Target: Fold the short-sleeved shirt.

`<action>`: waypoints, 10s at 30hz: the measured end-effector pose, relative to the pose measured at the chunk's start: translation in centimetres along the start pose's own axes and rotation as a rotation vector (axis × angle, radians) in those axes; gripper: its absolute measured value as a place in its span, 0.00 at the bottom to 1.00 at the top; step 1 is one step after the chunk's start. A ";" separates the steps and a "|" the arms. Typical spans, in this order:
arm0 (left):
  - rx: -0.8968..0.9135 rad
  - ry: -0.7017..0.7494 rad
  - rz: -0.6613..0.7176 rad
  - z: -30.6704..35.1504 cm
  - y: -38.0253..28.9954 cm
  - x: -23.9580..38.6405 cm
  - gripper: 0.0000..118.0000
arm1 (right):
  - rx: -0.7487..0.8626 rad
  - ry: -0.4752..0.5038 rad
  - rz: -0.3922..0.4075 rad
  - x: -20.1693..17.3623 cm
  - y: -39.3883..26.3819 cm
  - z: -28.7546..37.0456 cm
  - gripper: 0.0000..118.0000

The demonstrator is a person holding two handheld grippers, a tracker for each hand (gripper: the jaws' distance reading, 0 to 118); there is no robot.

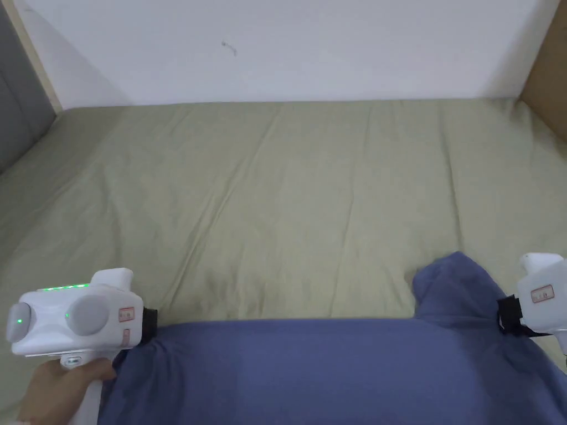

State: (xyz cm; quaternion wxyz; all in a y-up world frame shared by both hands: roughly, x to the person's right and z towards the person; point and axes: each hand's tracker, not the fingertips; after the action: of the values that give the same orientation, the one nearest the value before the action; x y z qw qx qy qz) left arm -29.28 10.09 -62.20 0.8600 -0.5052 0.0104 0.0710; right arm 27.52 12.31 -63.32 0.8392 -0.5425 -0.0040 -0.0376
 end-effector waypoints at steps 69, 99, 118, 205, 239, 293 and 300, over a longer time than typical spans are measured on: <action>-0.052 -0.807 0.913 6.4 -27.8 -13.4 0.06 | 0.098 0.388 0.343 -21.8 -27.0 13.7 0.03; -0.221 -0.715 -0.145 9.7 -19.2 26.4 1.00 | 0.148 0.207 -0.067 -1.3 -32.1 16.4 0.03; -0.186 -0.576 -0.131 8.0 -19.8 22.1 0.09 | 0.165 0.219 -0.146 0.4 -32.6 16.1 0.03; -0.098 -0.682 -0.017 19.0 -13.3 13.7 0.09 | 0.163 0.309 -0.138 -3.7 -31.0 17.8 0.03; -0.374 -0.629 -0.173 6.4 -19.5 28.6 0.05 | 0.109 0.242 -0.234 0.2 -33.1 17.1 0.03; -0.298 -0.600 -0.009 5.5 -11.4 -4.5 0.30 | 0.038 0.176 0.130 -15.4 -21.4 11.6 0.03; -0.282 -0.018 -0.192 9.5 -4.6 -17.4 0.31 | -0.004 0.158 0.099 -14.8 -22.9 10.6 0.03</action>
State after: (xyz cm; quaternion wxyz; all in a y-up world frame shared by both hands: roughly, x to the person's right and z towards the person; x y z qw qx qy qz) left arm -46.42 14.16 -52.02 0.7837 -0.6187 -0.0557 -0.0063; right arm 11.54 13.47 -38.79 0.8367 -0.5390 0.0890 -0.0387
